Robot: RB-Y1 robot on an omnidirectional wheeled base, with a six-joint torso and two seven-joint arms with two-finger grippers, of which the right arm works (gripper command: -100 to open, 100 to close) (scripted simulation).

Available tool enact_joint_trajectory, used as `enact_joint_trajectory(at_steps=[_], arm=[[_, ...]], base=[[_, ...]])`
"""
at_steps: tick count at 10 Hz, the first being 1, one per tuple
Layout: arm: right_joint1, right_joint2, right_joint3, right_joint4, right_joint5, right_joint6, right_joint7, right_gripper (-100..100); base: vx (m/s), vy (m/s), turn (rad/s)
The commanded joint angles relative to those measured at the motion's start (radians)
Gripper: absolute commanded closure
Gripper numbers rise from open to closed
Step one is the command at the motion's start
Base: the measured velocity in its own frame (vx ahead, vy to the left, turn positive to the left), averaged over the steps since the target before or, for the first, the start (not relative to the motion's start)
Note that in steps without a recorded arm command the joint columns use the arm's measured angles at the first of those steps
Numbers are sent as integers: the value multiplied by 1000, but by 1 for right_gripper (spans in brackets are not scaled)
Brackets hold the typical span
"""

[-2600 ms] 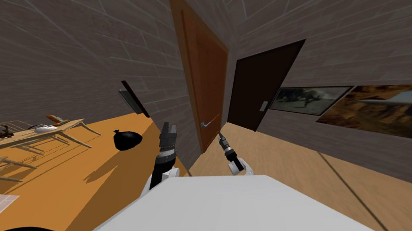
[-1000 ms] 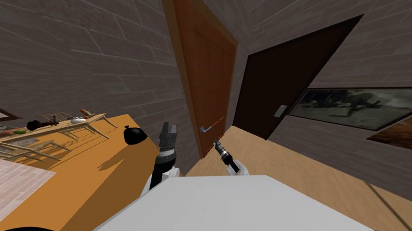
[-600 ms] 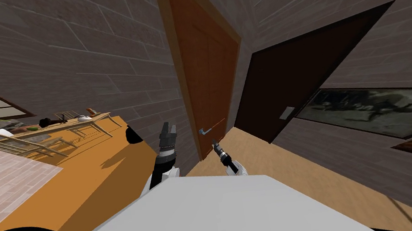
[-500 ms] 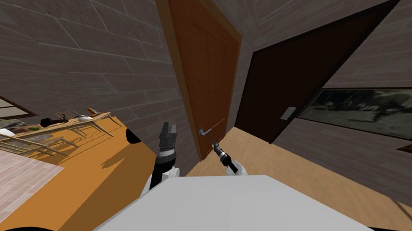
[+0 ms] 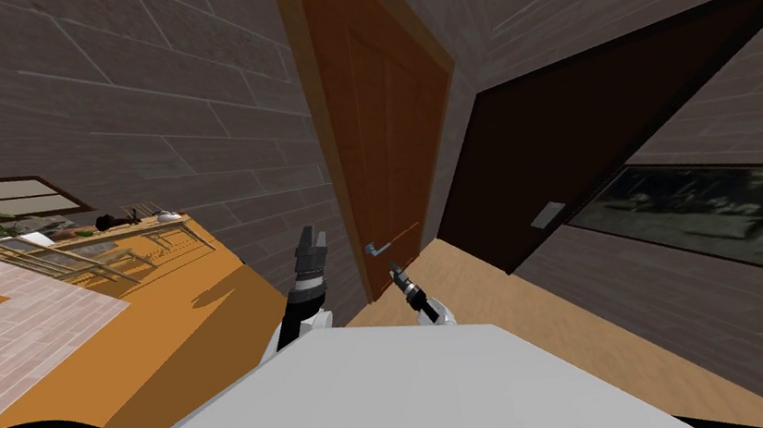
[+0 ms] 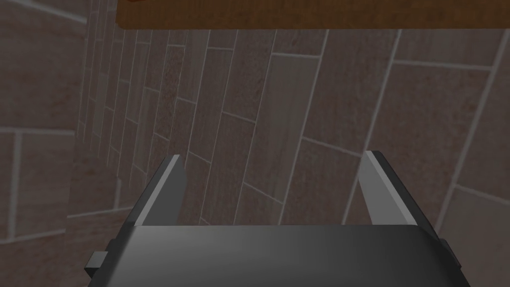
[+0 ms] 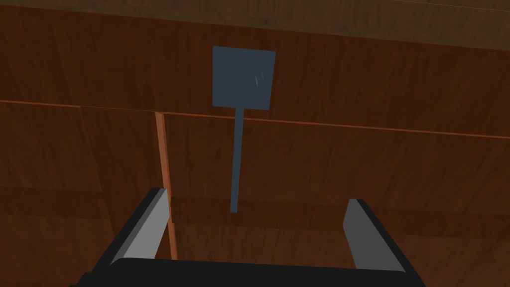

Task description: Push the door open

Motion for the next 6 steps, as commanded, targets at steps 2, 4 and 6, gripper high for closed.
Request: enact_joint_trajectory(at_steps=[2, 4, 6], arm=[[-20, 11, 3, 47, 4, -17, -5, -100], [-32, 20, 10, 77, 10, -25, -13, -100], [-24, -5, 5, 64, 7, -19, -2, -100]], base=[[67, -38, 32], [69, -53, 54], [74, 3, 28]])
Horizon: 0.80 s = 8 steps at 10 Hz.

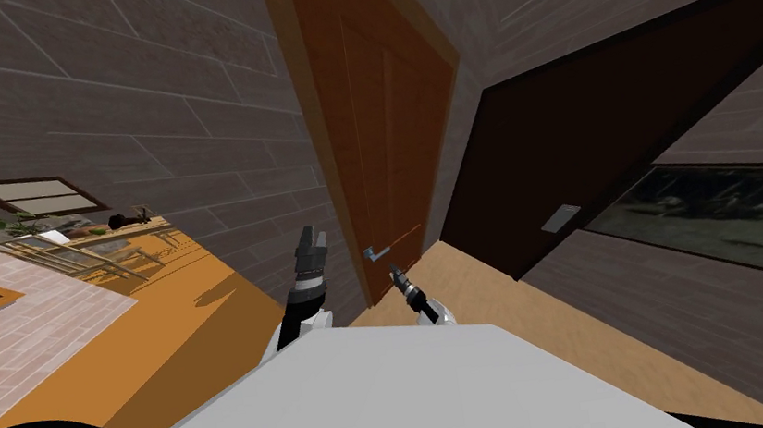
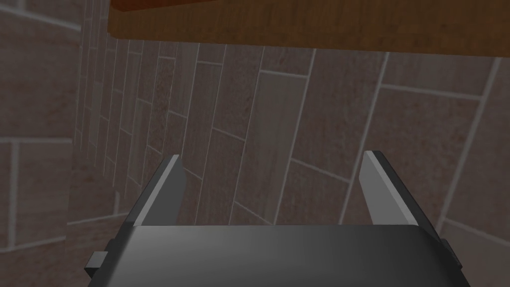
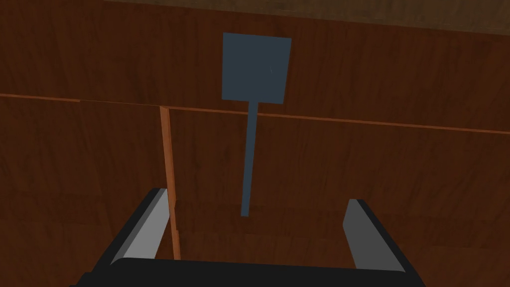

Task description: Push the door open

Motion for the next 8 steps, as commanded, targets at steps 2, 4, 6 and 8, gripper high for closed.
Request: enact_joint_trajectory(at_steps=[2, 4, 6, 8], arm=[[2, -13, -5, 1, -3, 4, 12, -100], [3, 1, -10, 4, -6, 7, 23, -100], [3, 35, -15, 6, -8, 10, 32, -100], [3, 24, -13, 5, -7, 9, 29, 100]], base=[[173, 113, 27], [199, 120, 34], [169, 101, 28], [13, 7, -1]])
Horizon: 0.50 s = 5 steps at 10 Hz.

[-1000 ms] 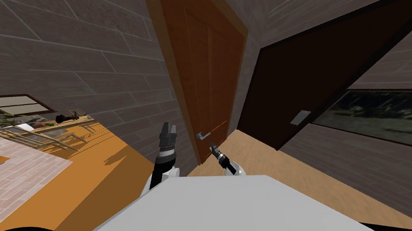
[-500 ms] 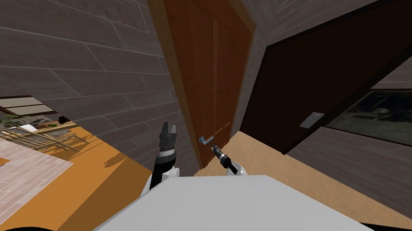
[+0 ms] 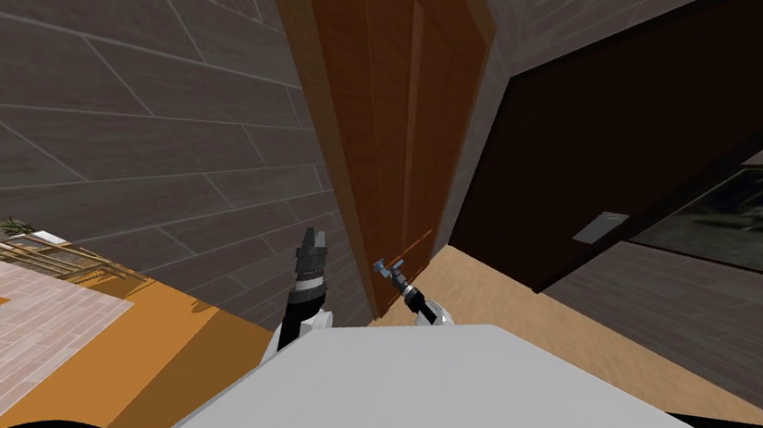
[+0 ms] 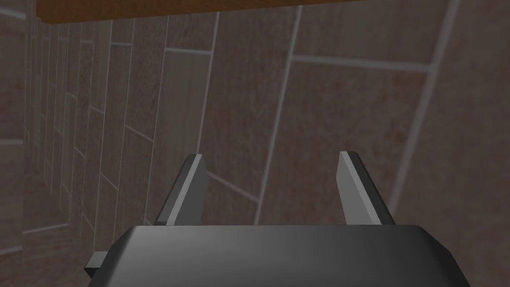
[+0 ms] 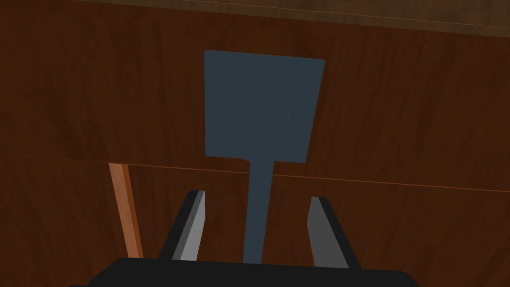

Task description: Push the door open

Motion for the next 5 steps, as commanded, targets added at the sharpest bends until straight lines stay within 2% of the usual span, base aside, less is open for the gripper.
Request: enact_joint_trajectory(at_steps=[1, 5], arm=[[0, -1, 0, 1, 0, 0, 0, 100], [0, -1, 0, 1, 0, 0, 0, 100]], base=[[-21, -12, 4], [-2, -1, 1]])
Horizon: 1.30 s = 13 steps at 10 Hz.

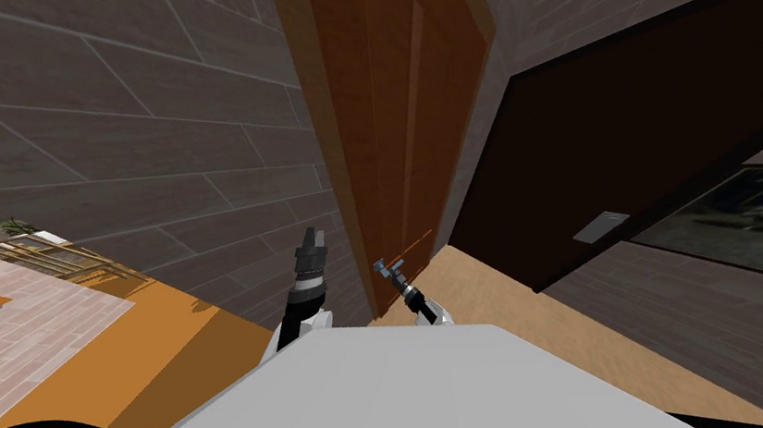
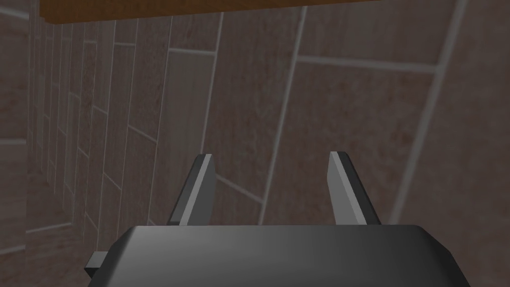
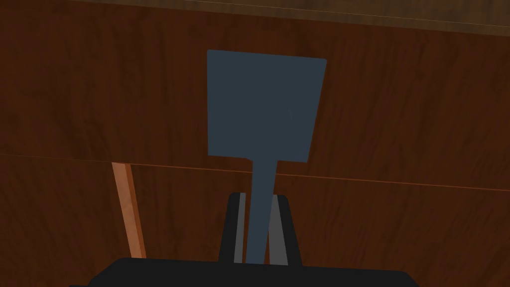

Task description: Push the door open

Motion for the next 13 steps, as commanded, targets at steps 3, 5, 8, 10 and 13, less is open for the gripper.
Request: enact_joint_trajectory(at_steps=[3, 5, 8, 10, 13], arm=[[-4, -24, 2, 6, 13, -5, -8, 100], [-7, -39, 4, 11, 23, -10, -14, 100], [-11, -52, 7, 18, 39, -16, -24, 100], [-15, -57, 9, 23, 51, -21, -31, 100], [-20, -59, 12, 32, 69, -29, -43, 100]], base=[[-33, -190, 144], [-60, -234, 146], [-89, -164, 120], [-89, -212, 180], [-84, -187, 197]])
